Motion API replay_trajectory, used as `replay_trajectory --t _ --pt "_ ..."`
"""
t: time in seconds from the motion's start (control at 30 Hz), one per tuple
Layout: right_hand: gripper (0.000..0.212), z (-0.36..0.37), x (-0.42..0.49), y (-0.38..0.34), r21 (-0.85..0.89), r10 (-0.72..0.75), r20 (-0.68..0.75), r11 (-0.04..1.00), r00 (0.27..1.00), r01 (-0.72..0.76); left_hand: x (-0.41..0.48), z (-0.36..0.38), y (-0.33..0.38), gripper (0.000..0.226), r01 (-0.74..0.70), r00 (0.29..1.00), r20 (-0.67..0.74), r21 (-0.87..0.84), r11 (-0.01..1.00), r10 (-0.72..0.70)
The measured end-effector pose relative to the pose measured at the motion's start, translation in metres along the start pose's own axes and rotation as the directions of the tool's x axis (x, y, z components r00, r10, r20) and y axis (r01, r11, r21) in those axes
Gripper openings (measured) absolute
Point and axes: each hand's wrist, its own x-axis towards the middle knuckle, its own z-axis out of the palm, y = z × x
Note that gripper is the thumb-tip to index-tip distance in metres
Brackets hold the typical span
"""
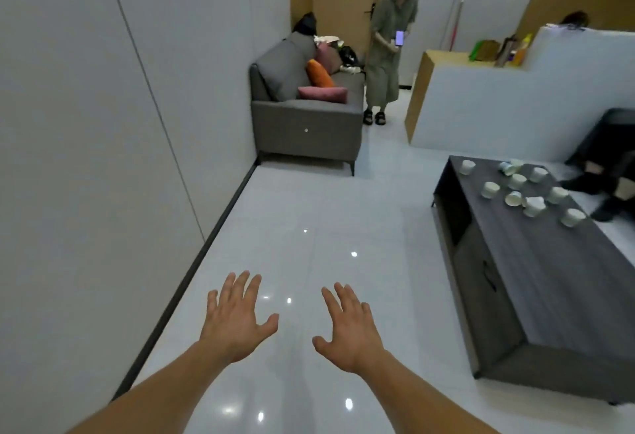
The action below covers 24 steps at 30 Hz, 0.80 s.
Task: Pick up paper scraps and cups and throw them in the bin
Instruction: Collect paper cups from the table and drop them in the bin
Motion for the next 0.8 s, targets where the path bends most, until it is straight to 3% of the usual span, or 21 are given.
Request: replay_trajectory --t 0.33,0.6,0.8 --pt "0.092 -0.068 0.081 0.152 0.000 0.311 -0.090 0.950 0.946 -0.313 0.174 0.021 0.135 0.087 -0.257 0.964 0.068 -0.025 0.966 0.258" --pt "0.090 -0.135 0.160 0.261 0.060 0.540 -0.179 0.840 0.822 -0.539 0.335 0.027 0.258 0.087 -0.502 0.858 0.100 -0.037 0.864 0.503" --pt "0.090 -0.167 0.193 0.344 0.110 0.638 -0.154 0.770 0.754 -0.629 0.417 0.036 0.357 0.087 -0.605 0.788 0.124 -0.030 0.796 0.603"
